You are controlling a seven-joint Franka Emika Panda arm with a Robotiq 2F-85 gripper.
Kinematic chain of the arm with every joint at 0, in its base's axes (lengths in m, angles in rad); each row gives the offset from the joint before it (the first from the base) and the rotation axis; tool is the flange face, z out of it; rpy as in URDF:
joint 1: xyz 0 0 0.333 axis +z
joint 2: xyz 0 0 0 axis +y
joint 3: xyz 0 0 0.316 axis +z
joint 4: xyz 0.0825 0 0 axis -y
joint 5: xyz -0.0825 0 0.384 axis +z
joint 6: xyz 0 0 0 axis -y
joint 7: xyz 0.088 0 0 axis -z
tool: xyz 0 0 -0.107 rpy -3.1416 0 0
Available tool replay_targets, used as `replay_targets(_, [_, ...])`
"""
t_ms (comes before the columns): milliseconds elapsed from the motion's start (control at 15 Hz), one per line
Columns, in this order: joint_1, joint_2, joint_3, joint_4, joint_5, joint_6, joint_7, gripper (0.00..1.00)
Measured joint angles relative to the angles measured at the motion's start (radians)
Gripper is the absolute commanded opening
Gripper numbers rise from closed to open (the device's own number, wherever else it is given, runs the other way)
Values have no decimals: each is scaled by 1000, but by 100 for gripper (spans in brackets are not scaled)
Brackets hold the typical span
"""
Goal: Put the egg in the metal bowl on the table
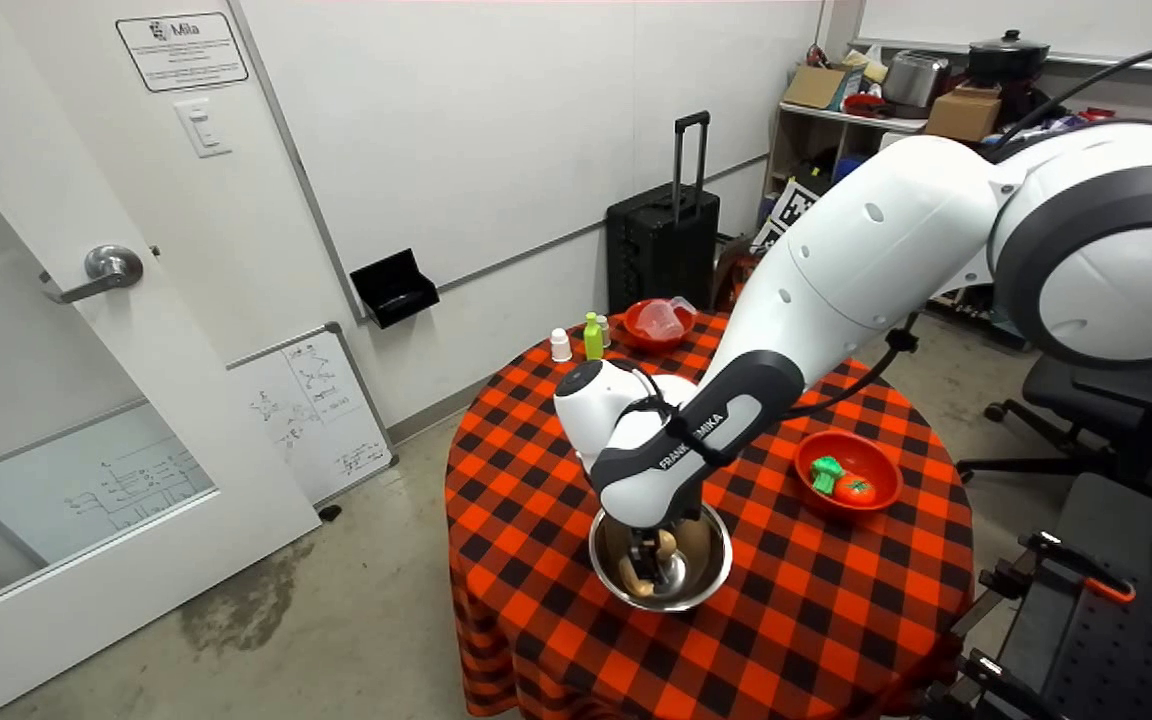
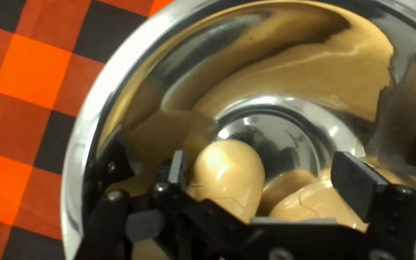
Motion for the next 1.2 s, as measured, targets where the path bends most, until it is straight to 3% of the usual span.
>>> replay_targets(400, [15,1,-17,13,-1,-3,14,95])
replay_targets(600, [19,7,-25,24,-2,-7,20,67])
replay_targets(1000, [20,32,-39,59,-3,-17,23,23])
replay_targets(1200, [20,38,-44,72,-3,-23,25,23])
